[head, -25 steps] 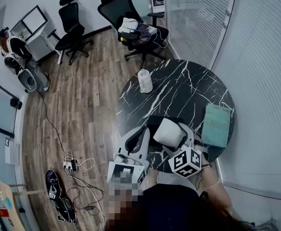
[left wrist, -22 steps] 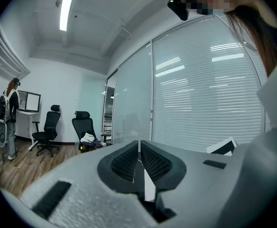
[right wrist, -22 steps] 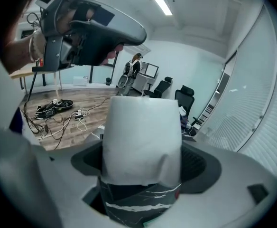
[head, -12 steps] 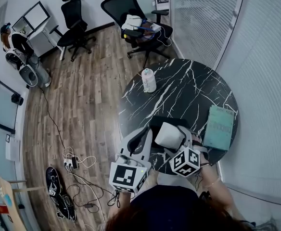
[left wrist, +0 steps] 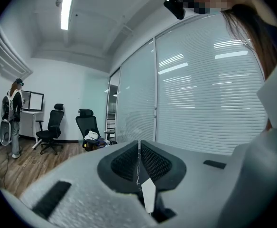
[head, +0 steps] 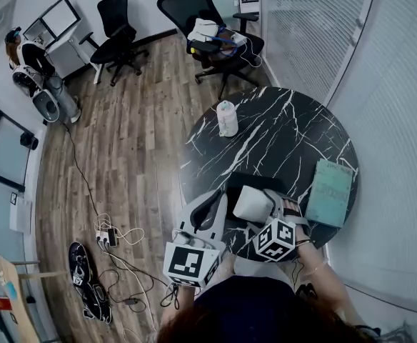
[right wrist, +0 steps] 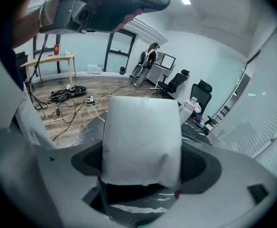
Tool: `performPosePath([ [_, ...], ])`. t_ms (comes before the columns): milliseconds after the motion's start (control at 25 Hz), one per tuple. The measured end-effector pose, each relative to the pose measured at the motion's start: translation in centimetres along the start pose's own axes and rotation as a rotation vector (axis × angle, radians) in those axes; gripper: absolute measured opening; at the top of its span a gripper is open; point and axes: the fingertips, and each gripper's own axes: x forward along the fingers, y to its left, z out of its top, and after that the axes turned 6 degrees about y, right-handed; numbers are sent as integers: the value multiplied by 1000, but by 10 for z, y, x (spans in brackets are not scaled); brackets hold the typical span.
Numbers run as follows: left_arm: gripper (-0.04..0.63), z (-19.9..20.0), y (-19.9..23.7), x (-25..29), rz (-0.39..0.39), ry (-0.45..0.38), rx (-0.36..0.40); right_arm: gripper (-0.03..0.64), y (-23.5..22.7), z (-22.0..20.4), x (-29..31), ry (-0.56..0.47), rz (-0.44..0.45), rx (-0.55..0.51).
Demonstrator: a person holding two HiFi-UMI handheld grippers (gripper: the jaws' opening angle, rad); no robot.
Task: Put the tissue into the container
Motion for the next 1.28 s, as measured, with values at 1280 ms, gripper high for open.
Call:
performPosePath([
  [1280,38,-22,18,21,51,83,-50,434,20,-25,50,102,205,-130],
])
